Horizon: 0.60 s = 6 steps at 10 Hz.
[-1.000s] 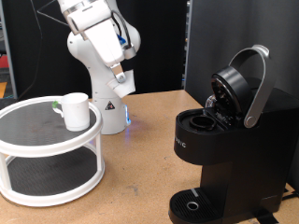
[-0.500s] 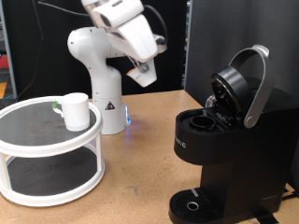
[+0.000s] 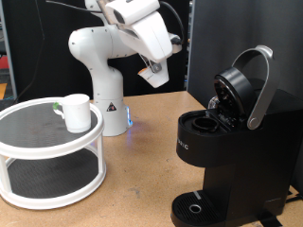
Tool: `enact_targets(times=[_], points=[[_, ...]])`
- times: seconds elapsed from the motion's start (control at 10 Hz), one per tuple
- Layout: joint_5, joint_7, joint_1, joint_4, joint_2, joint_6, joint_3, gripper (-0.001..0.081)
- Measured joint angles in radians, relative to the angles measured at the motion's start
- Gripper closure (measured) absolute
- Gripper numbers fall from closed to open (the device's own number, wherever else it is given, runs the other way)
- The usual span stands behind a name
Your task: Make a cup of coffee with the keurig machine
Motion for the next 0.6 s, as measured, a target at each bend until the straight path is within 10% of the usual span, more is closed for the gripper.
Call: enact_targets(times=[0.6], points=[[0.018, 0.039, 0.016, 0.042, 0.047, -0.04, 0.055, 0.0709]])
